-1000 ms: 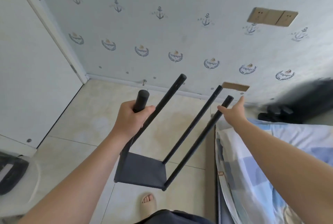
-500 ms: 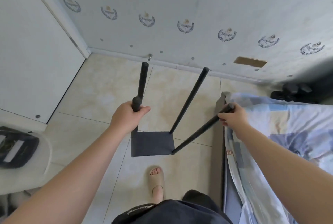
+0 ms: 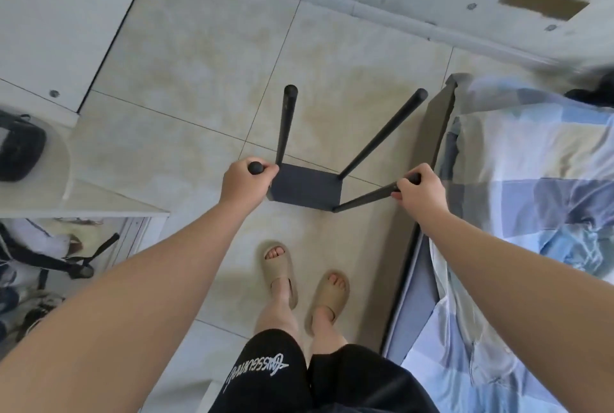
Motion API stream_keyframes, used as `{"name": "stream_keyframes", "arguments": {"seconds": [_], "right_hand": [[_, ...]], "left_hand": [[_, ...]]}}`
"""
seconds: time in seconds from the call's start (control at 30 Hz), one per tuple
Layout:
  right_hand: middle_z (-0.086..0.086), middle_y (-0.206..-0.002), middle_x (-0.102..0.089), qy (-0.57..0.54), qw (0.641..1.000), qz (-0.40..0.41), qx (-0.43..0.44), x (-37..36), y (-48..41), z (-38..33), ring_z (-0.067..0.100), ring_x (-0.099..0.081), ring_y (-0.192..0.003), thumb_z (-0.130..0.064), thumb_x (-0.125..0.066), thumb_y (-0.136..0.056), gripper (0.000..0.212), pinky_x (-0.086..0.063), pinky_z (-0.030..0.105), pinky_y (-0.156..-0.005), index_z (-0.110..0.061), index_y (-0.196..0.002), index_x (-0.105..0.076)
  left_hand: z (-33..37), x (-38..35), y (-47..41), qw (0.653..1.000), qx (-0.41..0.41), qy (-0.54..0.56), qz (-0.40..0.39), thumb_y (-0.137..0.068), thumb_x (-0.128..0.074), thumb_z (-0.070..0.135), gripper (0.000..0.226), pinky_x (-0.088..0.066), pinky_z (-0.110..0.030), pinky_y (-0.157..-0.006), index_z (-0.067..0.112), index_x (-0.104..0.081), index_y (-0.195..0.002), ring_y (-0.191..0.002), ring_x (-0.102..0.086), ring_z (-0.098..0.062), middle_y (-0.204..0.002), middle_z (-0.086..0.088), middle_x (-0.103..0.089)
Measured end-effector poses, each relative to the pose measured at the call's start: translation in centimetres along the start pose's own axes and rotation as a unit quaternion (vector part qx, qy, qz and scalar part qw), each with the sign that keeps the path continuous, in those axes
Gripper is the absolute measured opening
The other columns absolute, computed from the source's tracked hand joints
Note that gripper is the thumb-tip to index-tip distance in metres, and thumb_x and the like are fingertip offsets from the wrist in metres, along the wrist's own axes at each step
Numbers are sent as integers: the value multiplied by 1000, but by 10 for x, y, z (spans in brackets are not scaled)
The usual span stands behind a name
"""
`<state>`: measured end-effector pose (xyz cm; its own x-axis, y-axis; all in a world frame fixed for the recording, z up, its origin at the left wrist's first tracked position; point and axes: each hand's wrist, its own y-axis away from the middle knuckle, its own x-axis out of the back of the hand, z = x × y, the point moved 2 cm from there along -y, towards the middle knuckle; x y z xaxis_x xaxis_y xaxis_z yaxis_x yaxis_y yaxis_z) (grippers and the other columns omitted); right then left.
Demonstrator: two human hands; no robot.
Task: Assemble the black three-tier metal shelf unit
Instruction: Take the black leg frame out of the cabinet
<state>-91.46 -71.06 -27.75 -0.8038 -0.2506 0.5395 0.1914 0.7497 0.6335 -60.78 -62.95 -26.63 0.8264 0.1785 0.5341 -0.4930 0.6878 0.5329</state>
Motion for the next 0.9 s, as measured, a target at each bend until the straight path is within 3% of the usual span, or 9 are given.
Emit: {"name": "stream_keyframes", "arguments": {"seconds": [0.1,0.27,0.4,0.6,0.77,0.9], "right_hand": [[4,-90,-63,20,1000,-3,2,-13,1,21,34,-71,-95,-13,-55,-97,4,-59,49,-84,-12,-100,-52],[6,-99,-60,31,999,-19,-17,-38,6,45,34,-68,-99,-14,-56,-98,8,-60,51,-85,-19,-98,-51],[8,-104,-63,41,999,-18,-31,-54,12,58,32,-68,-99,-17,-57,-98,9,-53,38,-69,-18,-106,-52],[6,-113,-64,57,996,-45,-45,-73,20,57,23,-59,-86,-26,-60,-100,23,-45,30,-63,-19,-120,-53],[7,-124,-64,43,997,-42,-46,-70,44,47,22,-62,-93,-26,-57,-100,37,-46,30,-70,-19,-137,-54],[3,-135,-55,69,995,-69,-11,-59,75,27,19,-56,-96,-25,-55,-102,45,-44,29,-76,-20,-146,-48]], "left_hand": [[-28,-12,-1,999,35,11,4,-88,-66,29,13,-40,-25,-61,20,-67,-78,-71,-57,-17,-68,6,-62],[-64,-20,1,997,76,23,-5,-87,-68,24,7,-52,-34,-71,19,-69,-82,-77,-63,-22,-73,2,-66],[-88,-21,-1,996,83,16,-14,-86,-70,24,5,-56,-37,-80,21,-71,-90,-88,-65,-23,-88,2,-69],[-103,-17,-2,997,63,-10,-40,-92,-68,21,22,-49,-30,-85,18,-68,-113,-98,-60,-20,-98,5,-63],[-97,-4,17,995,69,-41,-65,-96,-63,20,36,-48,-30,-91,16,-59,-131,-106,-56,-20,-110,4,-55],[-93,9,45,990,94,-54,-86,-94,-64,22,58,-48,-35,-98,18,-41,-147,-121,-53,-25,-140,-1,-47]]}}
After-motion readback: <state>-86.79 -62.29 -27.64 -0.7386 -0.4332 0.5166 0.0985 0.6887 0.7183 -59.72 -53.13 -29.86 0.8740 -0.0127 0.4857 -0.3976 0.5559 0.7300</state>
